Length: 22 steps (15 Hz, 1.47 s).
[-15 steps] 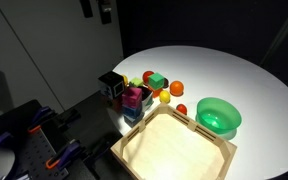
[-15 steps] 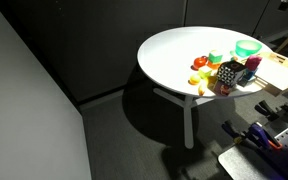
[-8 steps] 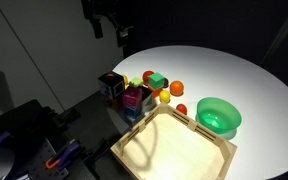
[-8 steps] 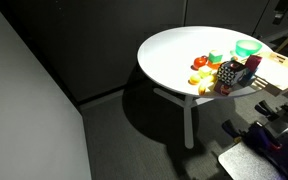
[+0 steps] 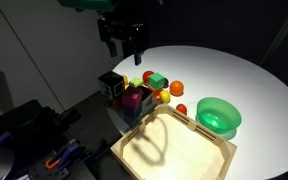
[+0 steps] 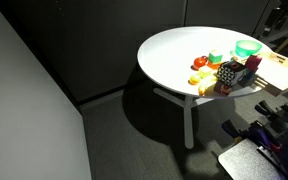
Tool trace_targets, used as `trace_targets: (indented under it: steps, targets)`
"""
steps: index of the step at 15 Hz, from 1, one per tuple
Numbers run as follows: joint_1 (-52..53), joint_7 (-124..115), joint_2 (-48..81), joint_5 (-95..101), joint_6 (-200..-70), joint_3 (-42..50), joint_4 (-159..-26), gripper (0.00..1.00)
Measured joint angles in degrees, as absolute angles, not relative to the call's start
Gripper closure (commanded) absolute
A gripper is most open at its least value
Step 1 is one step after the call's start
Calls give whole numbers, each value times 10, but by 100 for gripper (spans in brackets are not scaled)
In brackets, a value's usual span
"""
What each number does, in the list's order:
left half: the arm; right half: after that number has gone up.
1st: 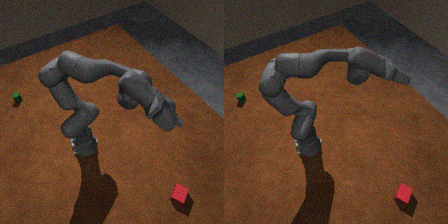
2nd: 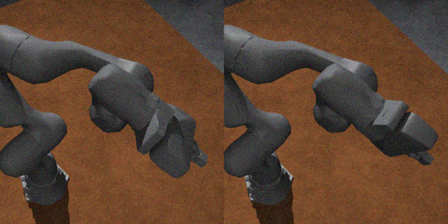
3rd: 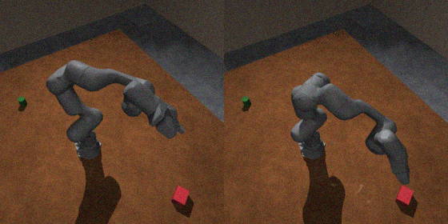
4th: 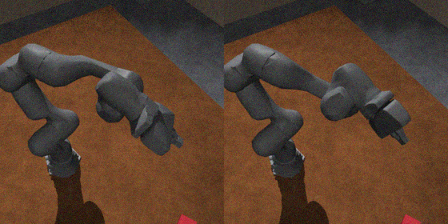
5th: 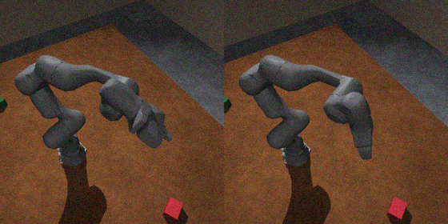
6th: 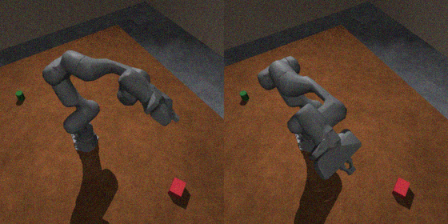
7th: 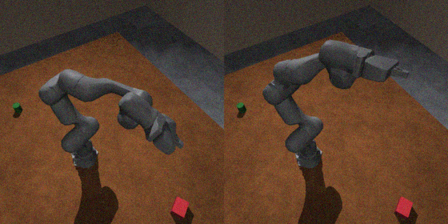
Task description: Remove the mulberry pink block from the stack and drop it on the wooden tray
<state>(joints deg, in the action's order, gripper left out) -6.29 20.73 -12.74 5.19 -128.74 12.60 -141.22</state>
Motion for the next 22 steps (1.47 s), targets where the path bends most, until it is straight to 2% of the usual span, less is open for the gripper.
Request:
trace_targets:
  steps: [22]
  targets:
    - [-78,233,16,37,-1362,133,-1409,0]
